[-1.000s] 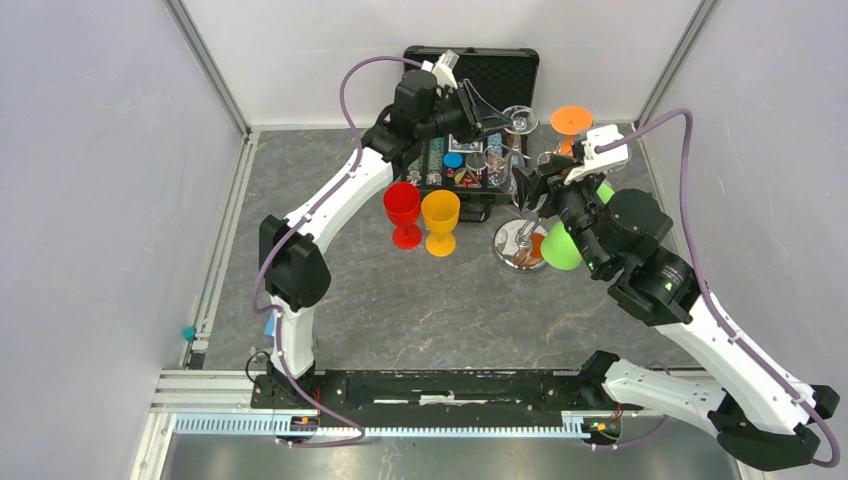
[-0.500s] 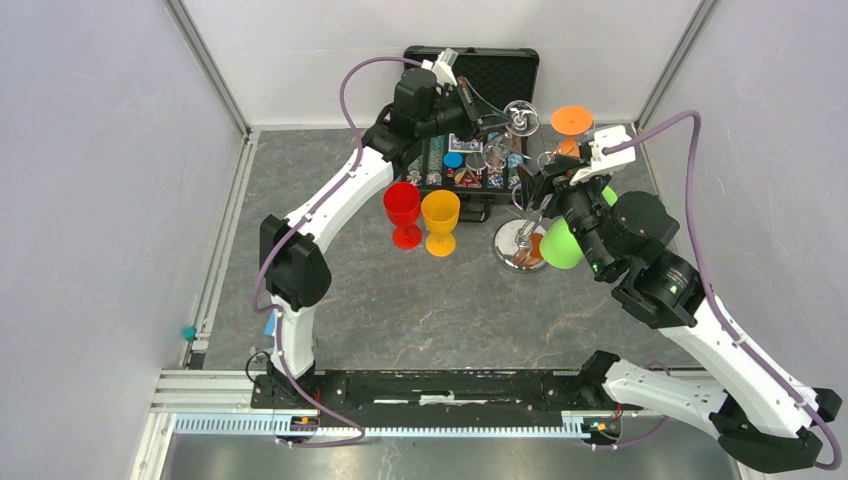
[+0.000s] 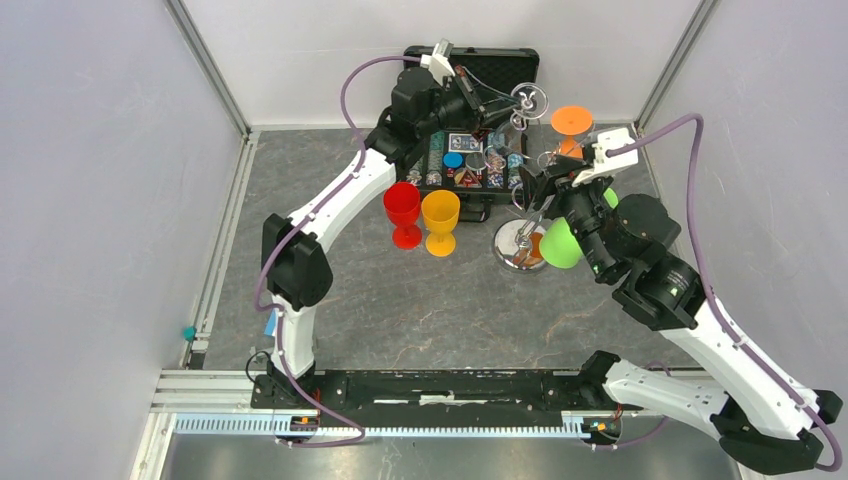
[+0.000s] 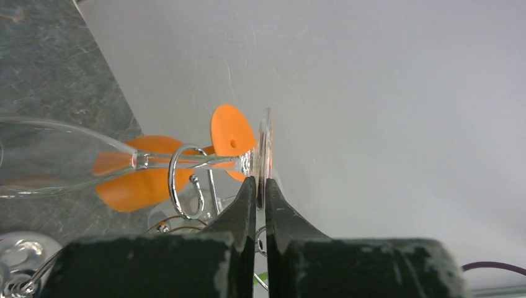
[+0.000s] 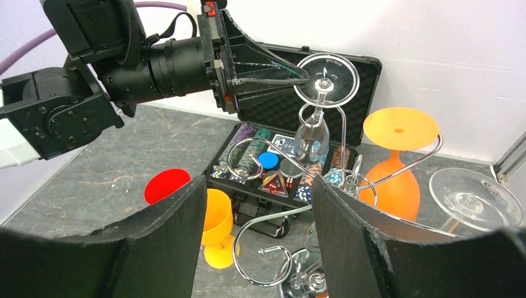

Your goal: Take the wine glass off the wine glass rack

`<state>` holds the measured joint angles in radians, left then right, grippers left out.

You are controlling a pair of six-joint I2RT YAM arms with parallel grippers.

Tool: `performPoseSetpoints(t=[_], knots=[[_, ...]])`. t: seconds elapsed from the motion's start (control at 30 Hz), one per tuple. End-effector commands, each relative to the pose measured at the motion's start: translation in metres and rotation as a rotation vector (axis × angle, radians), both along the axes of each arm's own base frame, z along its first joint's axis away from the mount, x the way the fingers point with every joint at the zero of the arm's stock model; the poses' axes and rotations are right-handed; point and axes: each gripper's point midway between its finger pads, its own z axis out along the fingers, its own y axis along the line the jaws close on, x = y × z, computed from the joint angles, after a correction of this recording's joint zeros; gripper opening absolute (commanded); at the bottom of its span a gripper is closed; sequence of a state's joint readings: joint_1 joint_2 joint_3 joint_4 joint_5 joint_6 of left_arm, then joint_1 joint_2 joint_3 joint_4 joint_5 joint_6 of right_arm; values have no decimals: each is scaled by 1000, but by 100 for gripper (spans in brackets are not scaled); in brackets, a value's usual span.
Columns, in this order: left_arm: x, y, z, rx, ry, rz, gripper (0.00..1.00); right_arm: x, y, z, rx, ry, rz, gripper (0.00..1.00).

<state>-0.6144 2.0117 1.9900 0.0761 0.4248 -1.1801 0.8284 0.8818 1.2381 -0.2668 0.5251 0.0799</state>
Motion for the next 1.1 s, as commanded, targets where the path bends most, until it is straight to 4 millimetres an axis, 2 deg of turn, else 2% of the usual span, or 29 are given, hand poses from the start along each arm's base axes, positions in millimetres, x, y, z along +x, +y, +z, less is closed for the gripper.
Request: performPoseSetpoints(t=[0.0,0.53,0.77,0.9,1.07], knots=[[-7,-5,26,-114,-32,-52,2,-3,-9,13,55,-37,-26,67],[-26,-13,17,-110,23,-153,2,-4,-11,15,75,-53,-30,68],[-44,-2,31,-93,5,-166,2,-6,-15,18,99,-60,-36,69],[-50,5,34,-98,17,-150,2,-7,-15,18,115,-61,-36,69],[-56,17,46,-100,-19,-116,2,-6,-13,17,120,-60,-30,70]])
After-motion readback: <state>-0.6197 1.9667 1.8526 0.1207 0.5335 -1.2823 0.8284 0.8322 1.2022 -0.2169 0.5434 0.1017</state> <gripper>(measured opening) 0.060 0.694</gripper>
